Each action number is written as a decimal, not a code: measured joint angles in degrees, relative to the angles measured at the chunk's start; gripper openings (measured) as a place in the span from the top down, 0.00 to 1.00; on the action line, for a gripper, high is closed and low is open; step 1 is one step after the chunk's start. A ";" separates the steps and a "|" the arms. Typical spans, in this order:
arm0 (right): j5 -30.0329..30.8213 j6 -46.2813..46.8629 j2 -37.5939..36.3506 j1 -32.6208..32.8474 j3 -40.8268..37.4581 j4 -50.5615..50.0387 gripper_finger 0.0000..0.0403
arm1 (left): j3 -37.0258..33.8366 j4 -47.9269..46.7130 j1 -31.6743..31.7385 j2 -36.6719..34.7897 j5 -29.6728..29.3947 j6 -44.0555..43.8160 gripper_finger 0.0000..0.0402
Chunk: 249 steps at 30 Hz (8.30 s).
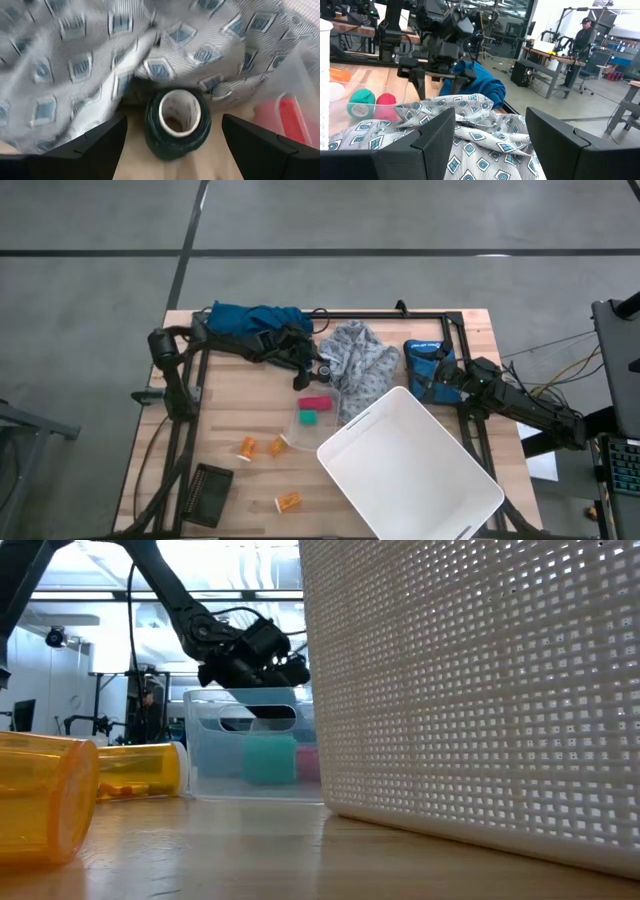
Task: Pick & Place Medicine items
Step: Put the green bandage into the transparent bin, then put the top left orange medicine bottle into the black bin
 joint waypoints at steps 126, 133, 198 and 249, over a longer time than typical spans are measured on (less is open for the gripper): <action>0.00 -0.01 -0.04 0.00 -0.01 0.02 0.40 | 9.68 -48.89 -29.79 -28.48 -34.79 -14.69 0.54; 0.00 -0.09 -0.04 -0.03 0.00 0.01 0.40 | 9.92 -48.57 -32.70 -27.22 -34.13 -16.84 0.54; 0.02 -0.13 -0.06 -0.03 -0.01 0.01 0.40 | 19.67 -54.81 -43.29 -5.15 -31.55 -19.44 0.54; 0.02 -0.04 -0.01 -0.03 -0.01 0.00 0.40 | 18.44 -52.94 -43.29 -4.98 -33.72 -19.82 0.40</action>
